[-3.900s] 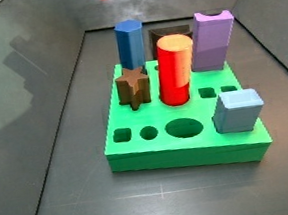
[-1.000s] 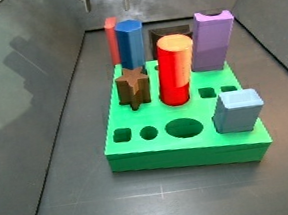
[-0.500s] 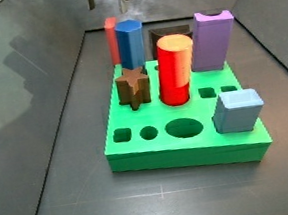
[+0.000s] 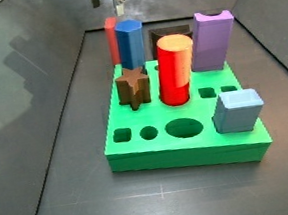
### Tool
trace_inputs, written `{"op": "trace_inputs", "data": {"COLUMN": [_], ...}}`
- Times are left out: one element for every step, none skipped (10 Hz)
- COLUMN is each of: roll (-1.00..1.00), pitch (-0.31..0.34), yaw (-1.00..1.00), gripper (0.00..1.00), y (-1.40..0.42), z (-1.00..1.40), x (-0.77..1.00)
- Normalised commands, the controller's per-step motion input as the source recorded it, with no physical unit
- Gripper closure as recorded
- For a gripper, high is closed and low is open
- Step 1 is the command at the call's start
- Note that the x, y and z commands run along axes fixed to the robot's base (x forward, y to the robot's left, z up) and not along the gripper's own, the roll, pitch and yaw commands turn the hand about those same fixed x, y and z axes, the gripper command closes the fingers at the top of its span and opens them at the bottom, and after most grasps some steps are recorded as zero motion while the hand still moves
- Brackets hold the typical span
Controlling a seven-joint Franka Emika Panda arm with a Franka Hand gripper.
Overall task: Pick up the square-circle object. Move up. Rotate the square-circle object. Move to above the board. Insert the square-circle object.
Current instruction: Rotate the square-circle object.
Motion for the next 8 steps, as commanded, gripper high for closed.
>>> {"op": "trace_inputs", "data": {"roll": [0.01,0.02,0.02,0.02,0.02,0.03,0.03,0.03], "pitch": [0.007,0.008,0.009,0.010,0.012,0.014,0.018,0.018], "yaw": [-1.00,-1.00,-1.00,-1.00,-1.00,-1.00,-0.99,-0.75], "gripper": [0.00,0.00,0.00,0.00,0.00,0.00,0.00,0.00], "y": [0.03,0.03,0.03,0.03,0.03,0.03,0.03,0.03], "z": [-0.03,-0.03,-0.03,-0.03,-0.03,-0.03,-0.03,-0.03], "x": [0.03,0.03,0.03,0.03,0.03,0.03,0.03,0.03]}}
